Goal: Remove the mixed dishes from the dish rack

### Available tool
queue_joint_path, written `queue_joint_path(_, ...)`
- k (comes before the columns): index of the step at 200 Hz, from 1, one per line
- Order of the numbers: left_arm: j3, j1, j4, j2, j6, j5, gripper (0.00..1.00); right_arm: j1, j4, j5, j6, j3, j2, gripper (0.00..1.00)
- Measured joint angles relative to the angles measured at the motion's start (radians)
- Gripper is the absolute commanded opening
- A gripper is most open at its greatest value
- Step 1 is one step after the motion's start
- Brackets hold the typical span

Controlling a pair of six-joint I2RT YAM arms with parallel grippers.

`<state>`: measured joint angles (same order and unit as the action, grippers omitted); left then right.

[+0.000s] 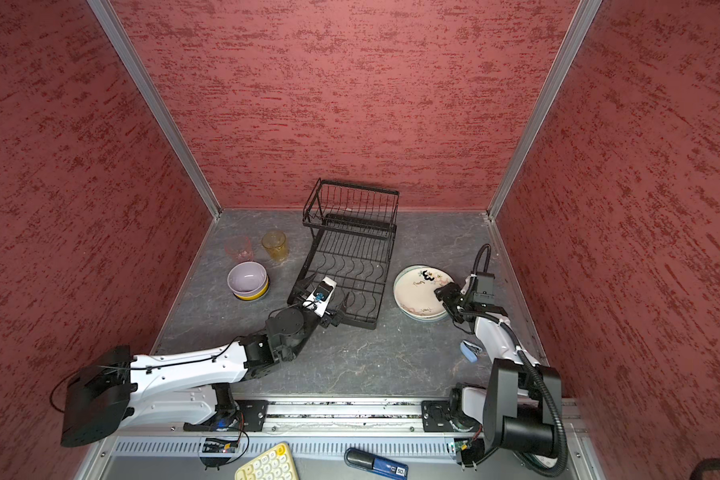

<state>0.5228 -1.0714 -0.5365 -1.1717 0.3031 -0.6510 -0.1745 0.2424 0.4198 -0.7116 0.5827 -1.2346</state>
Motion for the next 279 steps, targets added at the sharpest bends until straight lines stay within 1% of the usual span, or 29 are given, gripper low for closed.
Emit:
queue_joint_path(15, -0.004, 0.01, 0.008, 0.01, -0.005, 0.0, 1.0, 0.006, 0.015, -0.02, 0.024, 0.005, -0.007, 0.93)
queue_joint_path(24, -0.006, 0.016, 0.014, 0.015, -0.011, 0.002, 1.0, 0.011, 0.032, -0.04, 0.04, 0.013, -0.008, 0.96)
queue_joint_path(28, -0.008, 0.018, 0.015, 0.017, -0.013, 0.003, 1.0, 0.014, 0.04, -0.05, 0.049, 0.019, -0.008, 0.98)
queue_joint_path(57, -0.014, 0.041, 0.052, 0.036, -0.035, 0.018, 1.0, 0.036, 0.1, -0.146, 0.121, 0.079, -0.009, 0.99)
queue_joint_path(75, -0.014, 0.068, 0.083, 0.055, -0.06, 0.033, 1.0, 0.053, 0.106, -0.216, 0.171, 0.1, -0.005, 0.99)
queue_joint_path(89, -0.014, 0.116, 0.126, 0.087, -0.092, 0.051, 1.0, 0.072, 0.104, -0.27, 0.211, 0.101, 0.017, 0.99)
queue_joint_path(104, -0.011, 0.208, 0.188, 0.142, -0.143, 0.092, 1.0, 0.092, 0.068, -0.32, 0.25, 0.091, 0.066, 0.99)
queue_joint_path(128, -0.01, 0.405, 0.259, 0.225, -0.218, 0.164, 1.0, 0.111, -0.095, -0.39, 0.285, 0.021, 0.187, 0.99)
queue_joint_path(149, -0.022, 0.554, 0.261, 0.253, -0.25, 0.182, 1.0, 0.134, -0.361, -0.447, 0.315, -0.126, 0.277, 0.99)
queue_joint_path(168, -0.056, 0.677, 0.233, 0.232, -0.283, 0.201, 1.0, 0.162, -0.542, -0.501, 0.358, -0.233, 0.267, 0.99)
queue_joint_path(185, -0.091, 0.778, 0.188, 0.157, -0.302, 0.209, 1.0, 0.185, -0.679, -0.55, 0.418, -0.288, 0.209, 0.99)
queue_joint_path(199, -0.108, 0.826, 0.156, 0.079, -0.307, 0.209, 1.0, 0.195, -0.804, -0.584, 0.466, -0.335, 0.179, 0.99)
queue_joint_path(218, -0.114, 0.865, 0.098, -0.017, -0.307, 0.221, 1.0, 0.2, -0.99, -0.639, 0.528, -0.407, 0.143, 0.99)
queue_joint_path(230, -0.116, 0.886, 0.049, -0.068, -0.308, 0.234, 1.0, 0.2, -1.073, -0.684, 0.554, -0.426, 0.1, 0.99)
queue_joint_path(260, -0.117, 0.91, -0.034, -0.16, -0.307, 0.266, 0.99, 0.2, -1.268, -0.773, 0.594, -0.434, -0.047, 0.99)
queue_joint_path(279, -0.117, 0.915, -0.078, -0.198, -0.298, 0.283, 1.0, 0.2, -1.342, -0.808, 0.604, -0.434, -0.118, 0.99)
